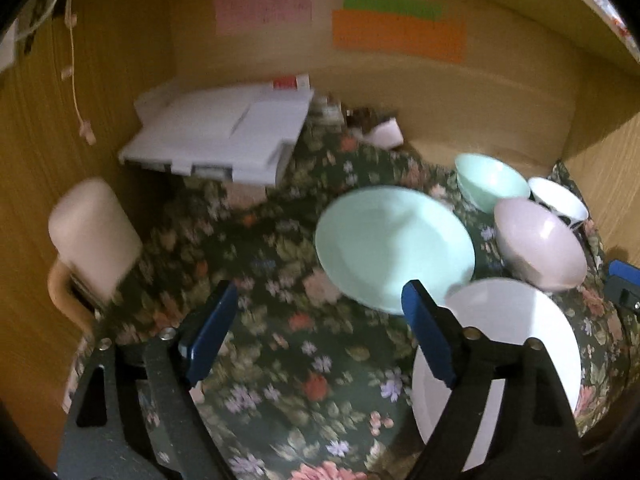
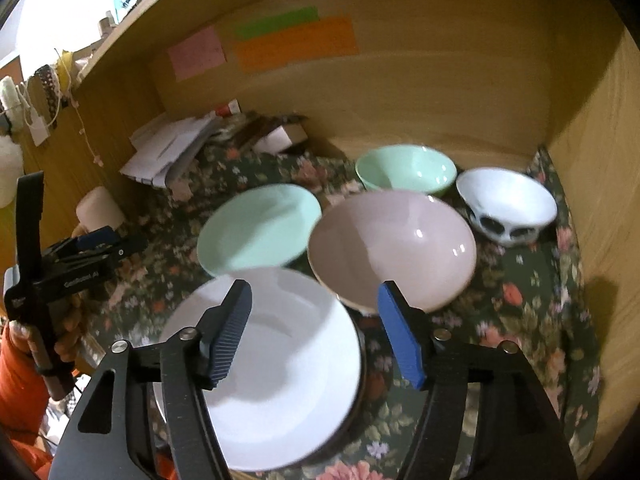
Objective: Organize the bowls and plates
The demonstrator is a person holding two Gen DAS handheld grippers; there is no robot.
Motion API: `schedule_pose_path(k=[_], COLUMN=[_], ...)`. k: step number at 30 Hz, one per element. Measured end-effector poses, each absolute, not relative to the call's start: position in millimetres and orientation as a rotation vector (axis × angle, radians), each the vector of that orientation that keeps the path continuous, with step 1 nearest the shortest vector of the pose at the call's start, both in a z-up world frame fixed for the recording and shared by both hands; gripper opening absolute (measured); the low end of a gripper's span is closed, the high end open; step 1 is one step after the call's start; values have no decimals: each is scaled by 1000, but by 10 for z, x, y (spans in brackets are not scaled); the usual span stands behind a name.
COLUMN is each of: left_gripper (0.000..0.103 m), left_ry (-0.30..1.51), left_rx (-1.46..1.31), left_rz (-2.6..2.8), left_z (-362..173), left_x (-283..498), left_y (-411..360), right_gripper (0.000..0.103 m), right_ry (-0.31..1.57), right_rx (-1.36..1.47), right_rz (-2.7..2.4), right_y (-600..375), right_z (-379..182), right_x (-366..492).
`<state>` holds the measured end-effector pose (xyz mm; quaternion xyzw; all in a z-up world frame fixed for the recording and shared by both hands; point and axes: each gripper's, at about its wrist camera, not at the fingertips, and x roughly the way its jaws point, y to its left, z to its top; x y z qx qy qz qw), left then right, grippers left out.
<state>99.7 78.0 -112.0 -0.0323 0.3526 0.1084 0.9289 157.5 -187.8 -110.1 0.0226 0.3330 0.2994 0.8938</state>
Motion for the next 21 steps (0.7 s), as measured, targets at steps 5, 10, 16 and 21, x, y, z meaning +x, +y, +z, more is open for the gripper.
schedule_pose_path(k=[5,10,16,21], left_gripper=[85,85,85,85], left_ry=[695,685,682,727], left_rx=[-80,-88,-107,-123], left_rz=[186,160,113,138], left_z=[-1012,-973,-1015,-1139], left_x=[1060,1159,1266,1424], left_y=[868,915,978,1080], right_gripper=[66,68,68,68], right_ry=[661,675,696,714], right_rx=[25,20,7,-30], right_rz=[634,651,654,646], right_y=[-1724,-1586,-1430,-1282], right_z=[-1025,-1034,-1048,-1029], right_x=[1654,1802,2052,2328])
